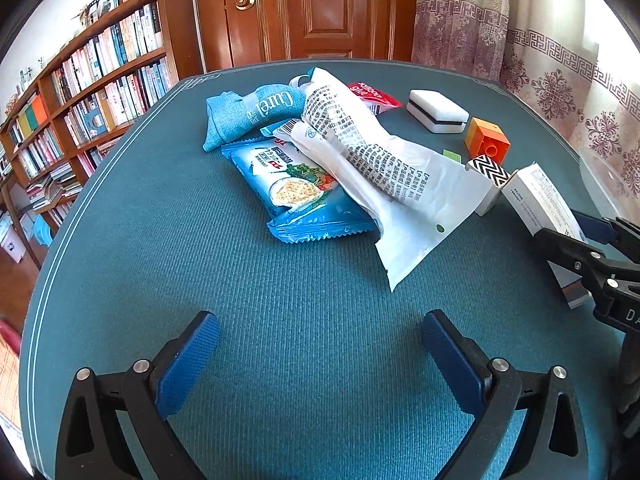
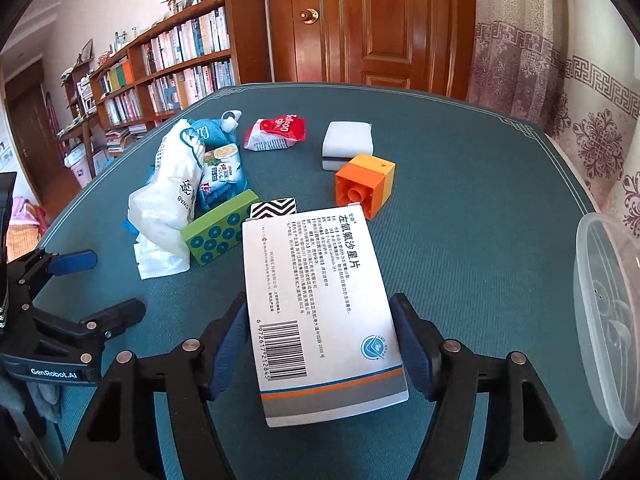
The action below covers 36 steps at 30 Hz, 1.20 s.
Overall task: Organize objects
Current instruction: 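Grasp the white medicine box with the right gripper while left gripper approaches the white wrapped packet, then grasp the white wrapped bandage packet with the left gripper and lift it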
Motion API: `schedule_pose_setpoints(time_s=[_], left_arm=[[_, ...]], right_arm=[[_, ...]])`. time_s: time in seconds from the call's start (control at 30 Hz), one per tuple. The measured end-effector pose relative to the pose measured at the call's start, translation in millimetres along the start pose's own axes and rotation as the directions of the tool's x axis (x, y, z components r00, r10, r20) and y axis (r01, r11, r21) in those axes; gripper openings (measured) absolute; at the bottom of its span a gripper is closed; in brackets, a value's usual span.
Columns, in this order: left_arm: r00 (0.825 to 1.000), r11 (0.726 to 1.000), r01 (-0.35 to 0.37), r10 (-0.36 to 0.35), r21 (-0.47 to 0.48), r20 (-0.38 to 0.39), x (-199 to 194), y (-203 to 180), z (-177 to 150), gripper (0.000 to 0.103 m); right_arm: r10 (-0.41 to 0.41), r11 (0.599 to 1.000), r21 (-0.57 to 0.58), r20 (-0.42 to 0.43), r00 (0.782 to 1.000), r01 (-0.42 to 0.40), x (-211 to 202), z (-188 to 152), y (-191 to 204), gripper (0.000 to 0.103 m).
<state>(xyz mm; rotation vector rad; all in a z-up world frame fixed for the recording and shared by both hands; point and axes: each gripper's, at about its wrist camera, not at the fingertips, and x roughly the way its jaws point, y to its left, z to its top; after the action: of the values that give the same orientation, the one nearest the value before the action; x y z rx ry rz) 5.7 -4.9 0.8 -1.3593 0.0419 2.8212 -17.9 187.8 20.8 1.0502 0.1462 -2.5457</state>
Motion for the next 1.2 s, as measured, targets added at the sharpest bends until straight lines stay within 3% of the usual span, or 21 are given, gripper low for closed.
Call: schedule_pose_setpoints(time_s=[0.13, 0.27, 0.47, 0.73, 1.1, 1.2], left_arm=[[1.000, 1.000, 0.020, -0.020, -0.005, 0.005, -1.4, 2.4, -0.3, 0.102], [0.997, 0.995, 0.081, -0.079, -0.060, 0.023, -5.3, 14.3, 2.6, 0.102], [0.994, 0.985, 0.112, -0.110, -0.128, 0.028, -8.8, 21.1, 14.4, 0.096], [0.988, 0.979, 0.134, -0.121, -0.156, 0.092, -24.8, 17.7, 47.1, 0.096], [0.990, 0.968, 0.133, -0.118, -0.214, 0.081, -7.7, 5.3, 83.1, 0.096], [0.991, 0.965, 0.128, -0.116, -0.228, 0.066, 1.9, 3.6, 85.8, 0.091]], right_arm=[[-0.016, 1.000, 0.017, 0.004, 1.000, 0.016, -5.6, -8.4, -2.5, 0.064], [-0.024, 0.999, 0.042, 0.025, 0.999, 0.023, -12.1, -10.3, -6.0, 0.064], [-0.023, 0.997, 0.073, 0.022, 0.999, 0.021, -11.6, -11.1, -10.7, 0.064], [-0.022, 0.995, 0.100, 0.017, 1.000, 0.020, -10.3, -12.7, -14.4, 0.064], [-0.026, 0.993, 0.114, -0.002, 1.000, 0.026, -6.7, -13.4, -16.2, 0.064], [-0.026, 0.993, 0.114, -0.002, 1.000, 0.026, -6.7, -13.5, -16.3, 0.064]])
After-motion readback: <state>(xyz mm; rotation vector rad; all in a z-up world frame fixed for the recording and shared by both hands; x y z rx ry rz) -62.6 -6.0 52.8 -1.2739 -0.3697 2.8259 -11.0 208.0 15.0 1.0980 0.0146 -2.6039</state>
